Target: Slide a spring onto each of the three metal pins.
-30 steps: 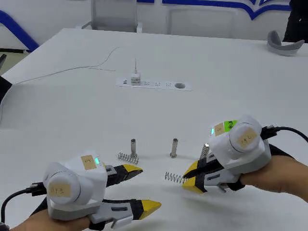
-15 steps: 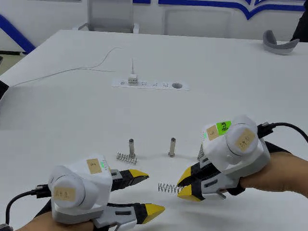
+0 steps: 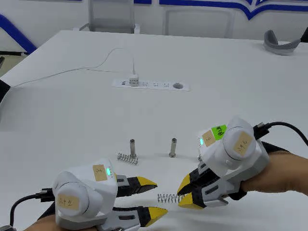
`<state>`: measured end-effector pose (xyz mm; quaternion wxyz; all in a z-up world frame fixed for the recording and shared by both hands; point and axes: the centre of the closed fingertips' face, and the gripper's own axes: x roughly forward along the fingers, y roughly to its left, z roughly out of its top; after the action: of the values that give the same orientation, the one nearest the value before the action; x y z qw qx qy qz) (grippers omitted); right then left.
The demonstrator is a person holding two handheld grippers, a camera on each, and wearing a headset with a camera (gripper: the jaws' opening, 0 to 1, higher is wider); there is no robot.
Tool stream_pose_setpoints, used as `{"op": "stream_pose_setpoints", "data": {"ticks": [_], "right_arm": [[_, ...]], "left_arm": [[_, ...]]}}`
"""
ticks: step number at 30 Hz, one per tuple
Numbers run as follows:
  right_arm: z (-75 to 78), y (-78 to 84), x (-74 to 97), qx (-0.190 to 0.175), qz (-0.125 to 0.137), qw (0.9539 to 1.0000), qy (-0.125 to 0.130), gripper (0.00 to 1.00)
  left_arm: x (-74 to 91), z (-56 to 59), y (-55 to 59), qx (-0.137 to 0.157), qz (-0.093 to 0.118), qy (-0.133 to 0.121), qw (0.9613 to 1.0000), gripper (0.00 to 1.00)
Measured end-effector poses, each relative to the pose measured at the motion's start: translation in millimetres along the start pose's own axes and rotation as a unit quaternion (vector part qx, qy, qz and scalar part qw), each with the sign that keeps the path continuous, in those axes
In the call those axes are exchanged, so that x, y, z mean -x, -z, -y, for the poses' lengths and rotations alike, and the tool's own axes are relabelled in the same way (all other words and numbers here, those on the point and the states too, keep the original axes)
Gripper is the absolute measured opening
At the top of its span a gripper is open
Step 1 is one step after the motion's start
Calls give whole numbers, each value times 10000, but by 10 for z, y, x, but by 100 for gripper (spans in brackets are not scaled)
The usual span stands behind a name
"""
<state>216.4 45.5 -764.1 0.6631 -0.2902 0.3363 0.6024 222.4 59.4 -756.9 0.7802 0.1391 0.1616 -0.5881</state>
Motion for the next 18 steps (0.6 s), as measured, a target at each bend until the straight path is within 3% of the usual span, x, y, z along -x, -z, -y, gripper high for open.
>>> {"op": "stream_pose_setpoints", "data": {"ticks": [7,18], "right_arm": [[-38,-18,-7,30,-105,9999,-92,12],[-61,-142,119,159,-184,9997,-18,12]], "left_arm": [[-17,38,-12,-232,32,34,9997,14],[-37,63,-7,-459,-21,63,9989,12]]}}
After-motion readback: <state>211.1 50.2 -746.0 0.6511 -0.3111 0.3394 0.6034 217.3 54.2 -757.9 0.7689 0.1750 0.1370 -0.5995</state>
